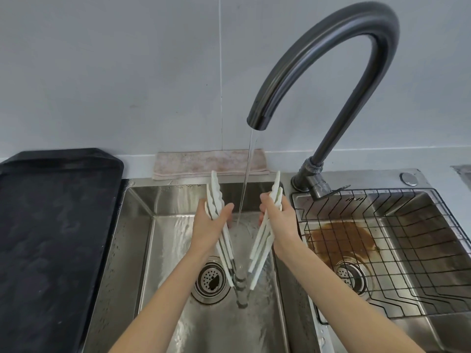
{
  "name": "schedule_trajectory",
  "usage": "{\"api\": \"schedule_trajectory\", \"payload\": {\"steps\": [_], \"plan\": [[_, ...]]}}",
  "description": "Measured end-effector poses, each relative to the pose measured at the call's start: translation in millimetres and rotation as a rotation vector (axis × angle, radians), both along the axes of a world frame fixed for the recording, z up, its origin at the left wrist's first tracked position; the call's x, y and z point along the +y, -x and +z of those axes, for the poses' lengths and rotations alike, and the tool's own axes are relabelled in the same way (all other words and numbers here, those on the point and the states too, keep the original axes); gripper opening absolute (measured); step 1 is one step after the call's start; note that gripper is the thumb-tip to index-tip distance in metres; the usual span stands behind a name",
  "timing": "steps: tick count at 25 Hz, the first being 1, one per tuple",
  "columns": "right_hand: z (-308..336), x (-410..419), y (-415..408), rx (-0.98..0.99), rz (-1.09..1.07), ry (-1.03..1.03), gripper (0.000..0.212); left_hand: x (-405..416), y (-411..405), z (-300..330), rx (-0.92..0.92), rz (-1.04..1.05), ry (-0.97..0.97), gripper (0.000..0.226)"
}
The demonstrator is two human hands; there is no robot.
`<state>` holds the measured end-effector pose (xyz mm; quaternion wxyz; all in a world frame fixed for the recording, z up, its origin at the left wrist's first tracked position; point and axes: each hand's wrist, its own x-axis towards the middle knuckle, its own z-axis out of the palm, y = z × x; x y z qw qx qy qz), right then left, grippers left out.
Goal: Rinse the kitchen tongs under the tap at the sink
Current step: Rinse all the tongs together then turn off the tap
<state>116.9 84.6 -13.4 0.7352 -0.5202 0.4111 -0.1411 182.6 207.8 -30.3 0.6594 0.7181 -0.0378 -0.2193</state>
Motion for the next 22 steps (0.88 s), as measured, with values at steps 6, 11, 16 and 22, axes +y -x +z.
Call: {"api": "schedule_trajectory", "payload": {"steps": [6, 11, 16, 22], "plan": [[19, -2, -12, -0.058, 0.07, 0.02, 0.008, 4, 15, -7, 0.304, 0.005, 0.163, 0.022], [27, -21, 16, 0.023, 0.176, 0.081, 0.031, 11, 8, -8, 0.283, 0.106, 0.19, 0.034], [25, -52, 77, 0.191, -0.138, 0.343, 0.033, 15, 8, -7, 0.278, 0.132, 0.206, 0.03], [38, -74, 62, 0.074, -0.177, 0.544, 0.035, 14, 16, -2, 0.259, 0.108, 0.181, 0.025]]}}
